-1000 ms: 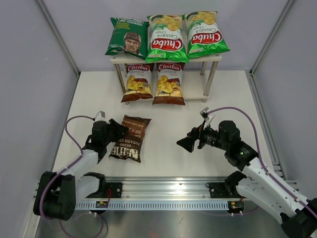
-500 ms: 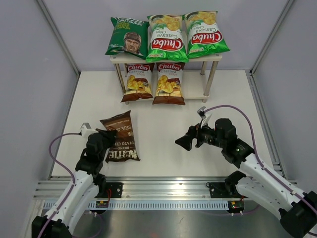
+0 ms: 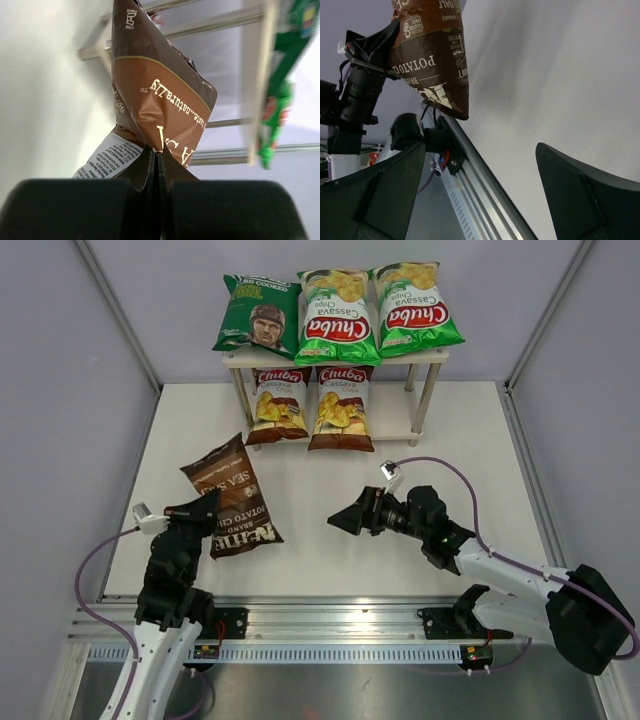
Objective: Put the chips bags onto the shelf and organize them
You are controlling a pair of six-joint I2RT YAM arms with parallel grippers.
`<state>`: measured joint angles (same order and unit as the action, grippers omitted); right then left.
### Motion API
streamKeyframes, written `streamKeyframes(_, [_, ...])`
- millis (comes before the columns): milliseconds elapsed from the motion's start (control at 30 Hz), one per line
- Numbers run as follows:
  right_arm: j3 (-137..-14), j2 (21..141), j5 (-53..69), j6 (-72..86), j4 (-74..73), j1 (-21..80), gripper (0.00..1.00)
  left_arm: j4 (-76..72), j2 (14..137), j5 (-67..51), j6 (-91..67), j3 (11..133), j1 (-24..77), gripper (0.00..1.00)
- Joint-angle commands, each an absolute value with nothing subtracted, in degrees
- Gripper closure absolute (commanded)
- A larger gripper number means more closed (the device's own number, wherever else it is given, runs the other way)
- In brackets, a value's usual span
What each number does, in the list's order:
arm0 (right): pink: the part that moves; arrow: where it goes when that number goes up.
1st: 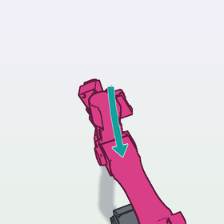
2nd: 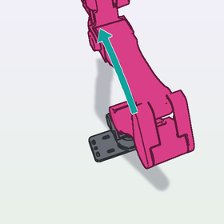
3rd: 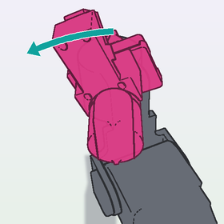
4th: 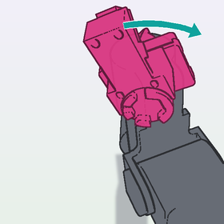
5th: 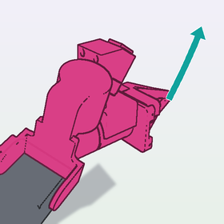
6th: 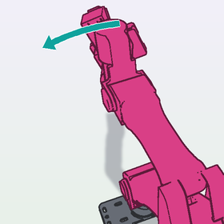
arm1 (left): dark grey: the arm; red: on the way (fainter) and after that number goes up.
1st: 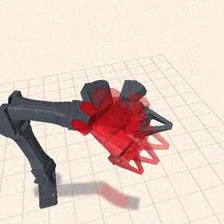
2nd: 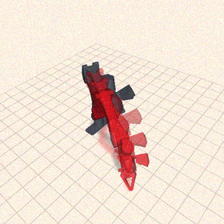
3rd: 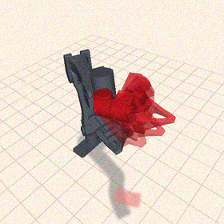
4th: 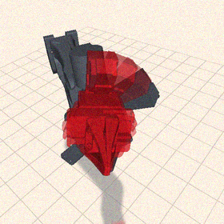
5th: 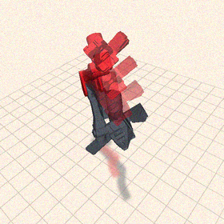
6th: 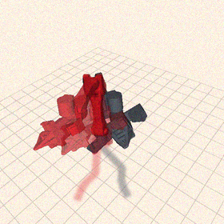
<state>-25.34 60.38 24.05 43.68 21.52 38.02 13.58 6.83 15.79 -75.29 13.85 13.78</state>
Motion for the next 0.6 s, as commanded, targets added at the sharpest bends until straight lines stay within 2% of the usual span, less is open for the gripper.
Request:
streamKeyframes(0, [-24.26, 62.31, 13.12, 55.19, 40.82, 44.19, 0.01, 7.39, 5.27, 18.72, -82.17, 19.07, 13.97, 1.00])
streamKeyframes(167, [-25.56, 67.93, -1.29, 54.50, 51.32, 54.57, 0.01, 1.07, 5.97, 16.53, -90.94, 20.13, 13.97, 1.00])
streamKeyframes(400, [-30.49, 79.87, -8.70, 48.52, 66.16, 62.04, 0.01, -6.50, 9.93, 12.48, -97.64, 22.68, 13.97, 1.00])
streamKeyframes(567, [-36.47, 84.19, -11.25, 39.12, 67.76, 66.00, 0.01, -9.05, 10.46, 12.48, -100.80, 23.03, 13.97, 1.00])
